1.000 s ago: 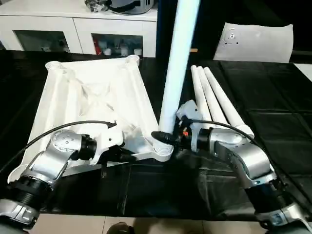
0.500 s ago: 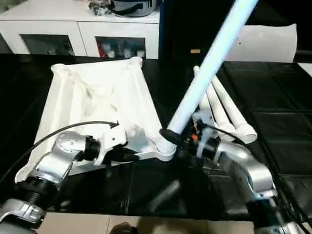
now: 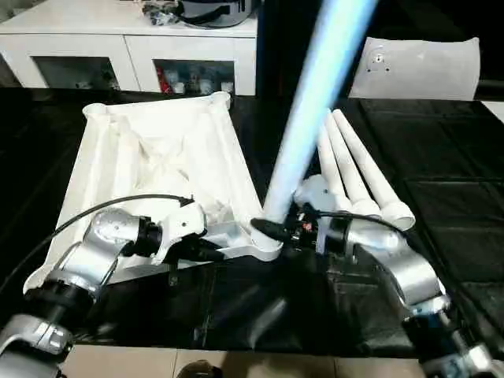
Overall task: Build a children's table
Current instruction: Insert table leg to table base, then rotate leg to tighten
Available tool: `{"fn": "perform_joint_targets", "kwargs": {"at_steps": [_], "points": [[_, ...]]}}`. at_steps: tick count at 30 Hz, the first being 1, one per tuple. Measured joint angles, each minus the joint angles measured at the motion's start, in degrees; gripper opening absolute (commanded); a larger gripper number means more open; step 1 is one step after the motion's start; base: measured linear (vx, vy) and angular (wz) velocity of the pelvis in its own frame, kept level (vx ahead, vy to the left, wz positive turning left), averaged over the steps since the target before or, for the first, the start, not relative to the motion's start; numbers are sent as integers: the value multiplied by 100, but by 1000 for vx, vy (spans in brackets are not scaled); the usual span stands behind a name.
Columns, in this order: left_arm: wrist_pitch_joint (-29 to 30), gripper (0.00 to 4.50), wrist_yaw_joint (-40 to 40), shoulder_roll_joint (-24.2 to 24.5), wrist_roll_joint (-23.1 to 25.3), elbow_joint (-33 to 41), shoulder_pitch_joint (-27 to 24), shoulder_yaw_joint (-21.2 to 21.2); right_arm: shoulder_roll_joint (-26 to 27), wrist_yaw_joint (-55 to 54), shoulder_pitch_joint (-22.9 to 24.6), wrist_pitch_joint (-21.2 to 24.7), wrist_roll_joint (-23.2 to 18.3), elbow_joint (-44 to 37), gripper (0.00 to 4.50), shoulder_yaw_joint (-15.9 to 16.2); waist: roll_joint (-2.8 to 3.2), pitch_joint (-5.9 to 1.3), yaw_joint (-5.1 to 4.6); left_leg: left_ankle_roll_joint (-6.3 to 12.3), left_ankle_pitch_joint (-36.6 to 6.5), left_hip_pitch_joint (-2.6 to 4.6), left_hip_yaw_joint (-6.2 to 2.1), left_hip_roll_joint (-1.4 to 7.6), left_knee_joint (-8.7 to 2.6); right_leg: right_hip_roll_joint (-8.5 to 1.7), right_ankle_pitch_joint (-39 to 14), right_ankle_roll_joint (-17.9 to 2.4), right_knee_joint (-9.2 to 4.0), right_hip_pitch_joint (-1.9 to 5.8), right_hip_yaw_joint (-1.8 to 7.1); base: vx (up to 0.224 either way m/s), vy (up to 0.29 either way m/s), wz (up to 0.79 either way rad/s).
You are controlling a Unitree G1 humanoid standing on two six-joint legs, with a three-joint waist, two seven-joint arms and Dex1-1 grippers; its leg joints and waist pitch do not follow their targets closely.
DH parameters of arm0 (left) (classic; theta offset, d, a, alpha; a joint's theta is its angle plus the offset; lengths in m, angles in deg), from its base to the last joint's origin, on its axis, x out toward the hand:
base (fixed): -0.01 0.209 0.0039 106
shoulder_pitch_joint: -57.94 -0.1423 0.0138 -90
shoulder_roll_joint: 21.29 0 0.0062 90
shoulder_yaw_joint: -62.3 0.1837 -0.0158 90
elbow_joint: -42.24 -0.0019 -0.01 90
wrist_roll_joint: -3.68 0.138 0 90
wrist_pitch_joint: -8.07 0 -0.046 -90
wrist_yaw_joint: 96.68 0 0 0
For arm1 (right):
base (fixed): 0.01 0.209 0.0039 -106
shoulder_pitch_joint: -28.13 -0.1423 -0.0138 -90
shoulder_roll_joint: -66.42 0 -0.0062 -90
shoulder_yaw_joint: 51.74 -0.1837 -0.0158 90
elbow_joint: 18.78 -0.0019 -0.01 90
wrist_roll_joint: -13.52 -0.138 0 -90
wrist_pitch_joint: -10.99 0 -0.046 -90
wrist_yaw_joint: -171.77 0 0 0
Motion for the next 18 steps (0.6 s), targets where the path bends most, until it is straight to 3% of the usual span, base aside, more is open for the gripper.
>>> {"fn": "perform_joint_targets", "kwargs": {"at_steps": [7,18], "points": [[-276,0,-422,139,147,-130,161,152,-117,675,-10,-26,-34,25,189,155,-78,-66,-43,9,-6,1,1,0,-23,3,-6,4,-43,12,-3,0,0,0],[-303,0,-357,226,234,-146,80,36,177,638,-136,-99,6,251,189,188,-84,-89,-125,11,-9,24,6,2,-35,4,-7,2,-42,13,-2,0,0,0]]}}
